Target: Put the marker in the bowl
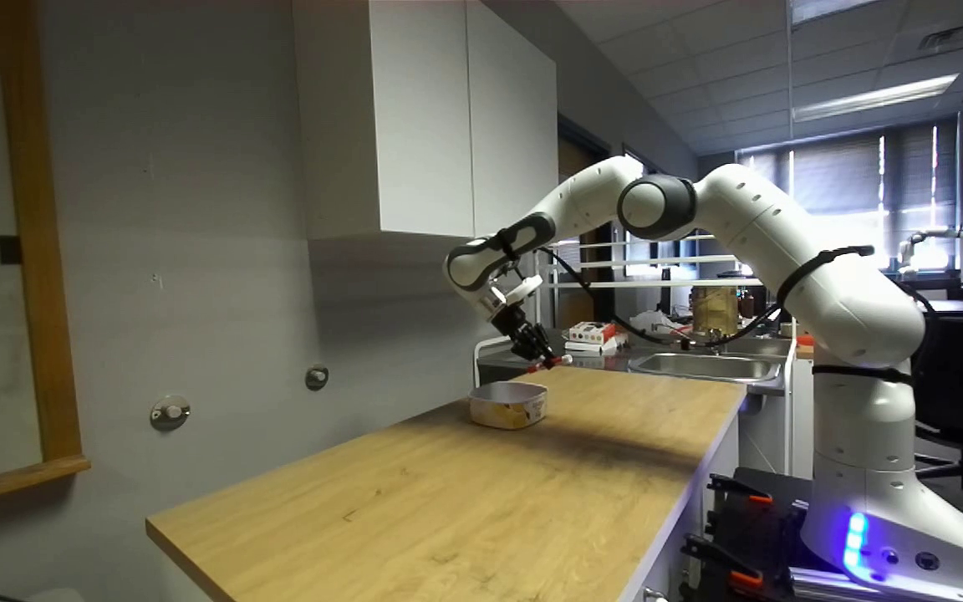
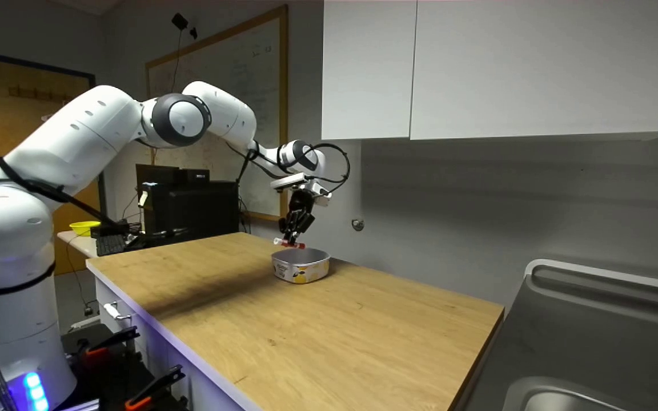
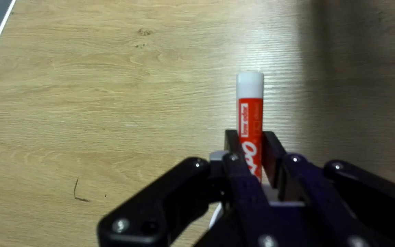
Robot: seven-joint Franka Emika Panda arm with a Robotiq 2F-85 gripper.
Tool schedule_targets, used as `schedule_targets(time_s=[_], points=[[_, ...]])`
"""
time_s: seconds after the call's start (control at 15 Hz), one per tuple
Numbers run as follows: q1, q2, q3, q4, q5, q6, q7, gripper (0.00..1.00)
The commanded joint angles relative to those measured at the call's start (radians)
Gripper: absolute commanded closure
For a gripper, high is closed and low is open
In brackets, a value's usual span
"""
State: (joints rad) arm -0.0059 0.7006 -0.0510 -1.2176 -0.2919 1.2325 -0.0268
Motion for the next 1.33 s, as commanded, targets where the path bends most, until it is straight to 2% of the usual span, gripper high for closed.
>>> schedule_targets(time_s=[0.0, 0.73, 0.8, 0.87, 1.0, 1.27], points=[[0.019, 0.029, 0.002, 0.057, -0.033, -0.044, -0.034, 0.95], [0.061, 0.063, 0.014, 0.114, -0.035, -0.082, -0.064, 0.95], [0.06, 0.067, 0.013, 0.118, -0.036, -0.087, -0.065, 0.67], [0.059, 0.07, 0.011, 0.121, -0.039, -0.092, -0.067, 0.54], [0.056, 0.075, 0.008, 0.126, -0.046, -0.103, -0.07, 0.42], [0.05, 0.079, 0.008, 0.134, -0.05, -0.118, -0.074, 0.1]])
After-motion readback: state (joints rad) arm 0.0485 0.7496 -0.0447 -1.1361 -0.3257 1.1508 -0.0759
